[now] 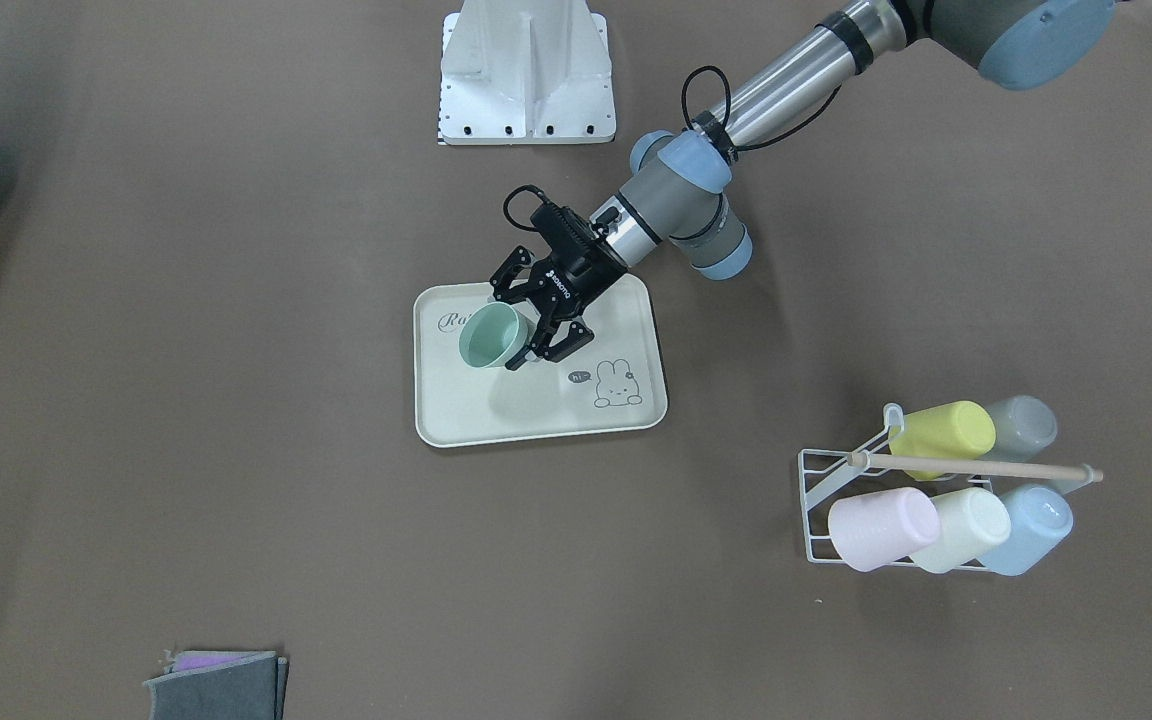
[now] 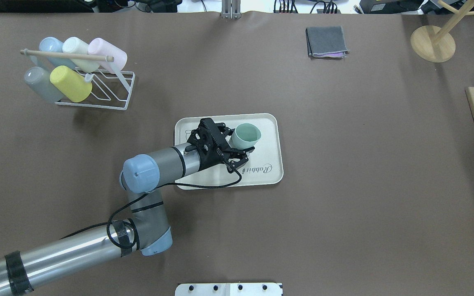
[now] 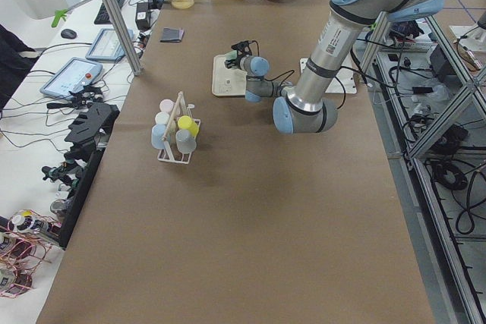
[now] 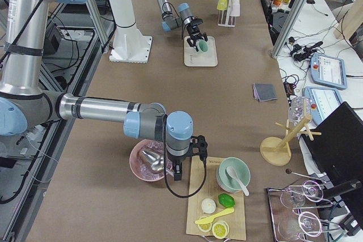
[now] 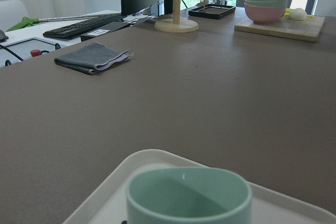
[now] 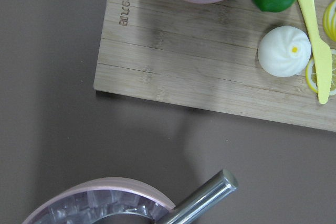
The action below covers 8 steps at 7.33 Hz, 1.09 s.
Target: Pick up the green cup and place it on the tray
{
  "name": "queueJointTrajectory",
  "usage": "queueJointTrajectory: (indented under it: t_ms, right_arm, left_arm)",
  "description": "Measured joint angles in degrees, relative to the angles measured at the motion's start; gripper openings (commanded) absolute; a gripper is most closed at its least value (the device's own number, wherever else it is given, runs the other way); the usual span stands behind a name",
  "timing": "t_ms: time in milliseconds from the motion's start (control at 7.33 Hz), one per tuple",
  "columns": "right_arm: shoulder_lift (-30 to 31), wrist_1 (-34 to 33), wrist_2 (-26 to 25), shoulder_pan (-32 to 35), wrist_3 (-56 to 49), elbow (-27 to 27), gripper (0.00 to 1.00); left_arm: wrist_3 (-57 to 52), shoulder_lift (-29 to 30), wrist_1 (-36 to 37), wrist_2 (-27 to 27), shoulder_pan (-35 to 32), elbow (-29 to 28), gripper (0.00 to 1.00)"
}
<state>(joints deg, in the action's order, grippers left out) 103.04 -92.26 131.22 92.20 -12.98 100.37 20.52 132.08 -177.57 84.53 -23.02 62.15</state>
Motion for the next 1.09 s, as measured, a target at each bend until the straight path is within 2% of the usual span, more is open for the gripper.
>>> queueJointTrajectory:
  t_ms: [136, 273, 1091]
  right_arm:
    - [-0.02, 0.09, 0.02, 0.00, 0.00, 0.00, 1.00]
    - [-0.03, 0.12, 0.08, 0.00, 0.03, 0.00, 1.00]
    - [-0.14, 0.17, 0.17, 0.00, 0.23, 0.01, 1.00]
  left_arm:
    - [-0.14, 0.18, 0.02, -0.08, 0.00, 0.09, 0.87]
    - [-0.18, 0.24, 0.01, -0.20, 0.00, 0.18, 0.98]
    - [-0.24, 0.20, -0.24, -0.29, -0.17, 1.96, 0.98]
